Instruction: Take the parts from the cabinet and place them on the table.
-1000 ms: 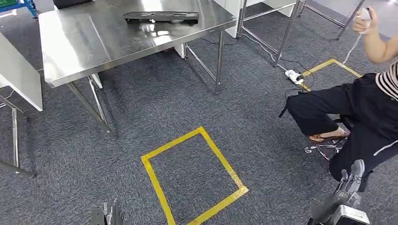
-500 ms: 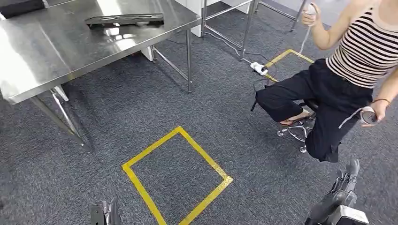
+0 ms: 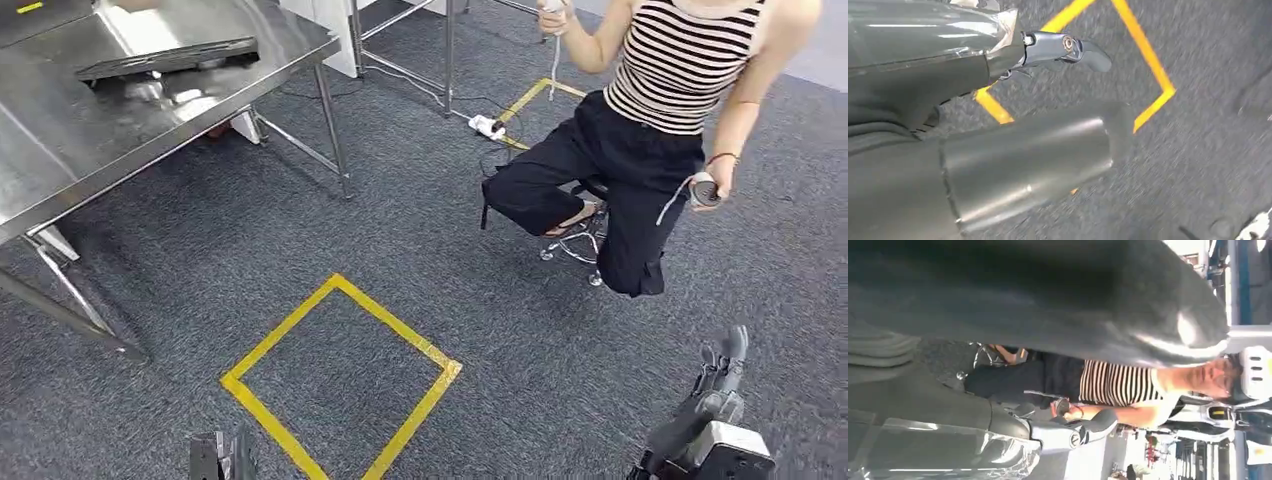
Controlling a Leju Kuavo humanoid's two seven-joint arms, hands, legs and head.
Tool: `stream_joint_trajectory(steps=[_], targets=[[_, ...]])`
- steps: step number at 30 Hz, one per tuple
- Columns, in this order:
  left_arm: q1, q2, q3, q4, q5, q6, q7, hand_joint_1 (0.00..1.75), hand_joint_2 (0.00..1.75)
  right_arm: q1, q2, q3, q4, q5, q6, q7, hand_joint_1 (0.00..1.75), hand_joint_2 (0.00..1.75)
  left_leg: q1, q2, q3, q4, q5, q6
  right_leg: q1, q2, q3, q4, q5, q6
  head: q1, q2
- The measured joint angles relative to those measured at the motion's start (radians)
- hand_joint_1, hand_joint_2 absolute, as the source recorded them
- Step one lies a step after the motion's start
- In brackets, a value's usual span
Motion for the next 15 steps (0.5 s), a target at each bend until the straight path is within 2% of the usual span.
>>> stream_joint_trajectory(steps=[1, 2, 3, 4, 5, 6, 7, 9, 10, 11, 12, 13, 14, 15], targets=[[0.003, 0.0, 0.0, 0.0, -0.004, -0.008, 0.001, 0.0, 0.0, 0.0, 0.0, 0.0, 0.004, 0.0, 0.0, 0.0, 0.0, 0.0, 0.001, -0.001, -0.005, 0.002, 0.017, 0.001, 0.001, 0.014, 0.0, 0.001, 0.001, -0.001, 0.001, 0.0], [0.004, 0.002, 0.0, 0.0, -0.005, -0.016, 0.002, 0.0, 0.0, -0.001, 0.0, 0.001, 0.009, 0.0, 0.0, 0.0, 0.0, 0.0, 0.001, -0.003, 0.011, -0.038, 0.052, 0.004, 0.001, 0.026, 0.0, 0.002, 0.002, -0.002, 0.0, 0.0], [0.004, 0.003, 0.0, 0.0, -0.006, -0.017, 0.003, 0.0, 0.0, -0.004, -0.001, 0.003, 0.012, -0.001, 0.0, 0.0, 0.0, 0.0, 0.002, -0.006, 0.045, -0.111, 0.1, 0.007, 0.001, 0.04, 0.0, 0.004, 0.002, -0.002, 0.0, 0.0], [0.004, 0.005, 0.0, -0.001, -0.006, -0.019, 0.003, 0.0, 0.0, -0.008, -0.001, 0.007, 0.016, -0.002, 0.0, 0.0, 0.0, 0.0, 0.004, -0.027, 0.088, -0.203, 0.15, 0.011, 0.001, 0.054, 0.0, 0.006, 0.002, -0.001, 0.0, 0.0], [0.004, 0.006, 0.0, -0.002, -0.007, -0.022, 0.003, 0.0, 0.0, -0.012, -0.002, 0.011, 0.019, -0.003, 0.0, 0.0, 0.0, 0.0, 0.007, -0.078, 0.12, -0.276, 0.176, 0.018, -0.002, 0.065, -0.002, 0.007, 0.004, 0.0, -0.001, 0.0], [0.004, 0.01, 0.0, -0.002, -0.007, -0.026, 0.003, 0.0, 0.0, -0.017, -0.002, 0.013, 0.023, -0.003, 0.0, 0.0, 0.0, 0.0, 0.008, -0.101, 0.126, -0.286, 0.166, 0.021, 0.007, 0.073, -0.007, 0.011, 0.006, 0.005, 0.002, 0.0], [0.005, 0.009, 0.0, -0.002, -0.008, -0.03, 0.003, 0.0, 0.0, -0.024, -0.002, 0.016, 0.025, -0.004, 0.0, 0.0, 0.0, 0.0, 0.007, -0.09, 0.124, -0.292, 0.167, 0.021, 0.003, 0.085, -0.014, 0.012, 0.009, 0.01, 0.002, 0.0], [0.002, 0.009, -0.004, -0.005, -0.015, -0.038, 0.004, 0.0, 0.0, -0.024, -0.002, 0.016, 0.027, -0.004, 0.0, 0.007, 0.0, 0.0, -0.001, -0.066, 0.122, -0.29, 0.17, 0.029, -0.005, 0.112, -0.023, 0.005, 0.02, 0.031, -0.001, 0.0], [0.001, 0.006, -0.004, -0.005, -0.017, -0.038, 0.004, 0.0, 0.0, -0.024, -0.003, 0.016, 0.027, -0.004, 0.0, 0.01, 0.0, 0.0, 0.005, -0.051, 0.125, -0.303, 0.179, 0.04, -0.003, 0.116, -0.036, 0.004, 0.021, 0.036, 0.0, 0.0], [-0.002, 0.004, -0.005, -0.006, -0.018, -0.04, 0.004, 0.0, 0.0, -0.023, -0.003, 0.016, 0.026, -0.003, 0.0, 0.011, 0.0, 0.0, 0.006, -0.035, 0.129, -0.311, 0.185, 0.047, 0.001, 0.049, -0.044, 0.03, 0.008, 0.032, 0.0, 0.0], [-0.002, 0.003, -0.005, -0.008, -0.019, -0.043, 0.003, 0.0, 0.0, -0.027, -0.003, 0.016, 0.026, -0.003, 0.0, 0.012, 0.0, 0.0, 0.004, -0.024, 0.128, -0.312, 0.187, 0.053, 0.003, 0.009, -0.067, 0.076, -0.019, 0.028, 0.01, 0.0], [-0.001, 0.003, -0.005, -0.008, -0.021, -0.046, 0.004, 0.0, 0.0, -0.029, -0.003, 0.016, 0.027, -0.003, 0.0, 0.014, 0.0, 0.0, 0.001, -0.006, 0.126, -0.312, 0.187, 0.055, 0.002, -0.01, -0.105, 0.157, -0.058, 0.024, 0.016, 0.0], [0.0, 0.002, -0.005, -0.008, -0.021, -0.047, 0.005, 0.0, 0.0, -0.028, -0.003, 0.016, 0.027, -0.003, 0.0, 0.014, 0.0, 0.0, 0.0, 0.009, 0.124, -0.312, 0.187, 0.055, 0.001, -0.016, -0.141, 0.234, -0.09, 0.022, 0.016, 0.0], [0.0, 0.002, -0.005, -0.008, -0.02, -0.047, 0.005, 0.0, 0.0, -0.026, -0.003, 0.015, 0.027, -0.003, 0.0, 0.014, 0.0, 0.0, -0.001, 0.029, 0.121, -0.311, 0.187, 0.055, 0.0, -0.018, -0.183, 0.327, -0.121, 0.025, 0.016, 0.0]])
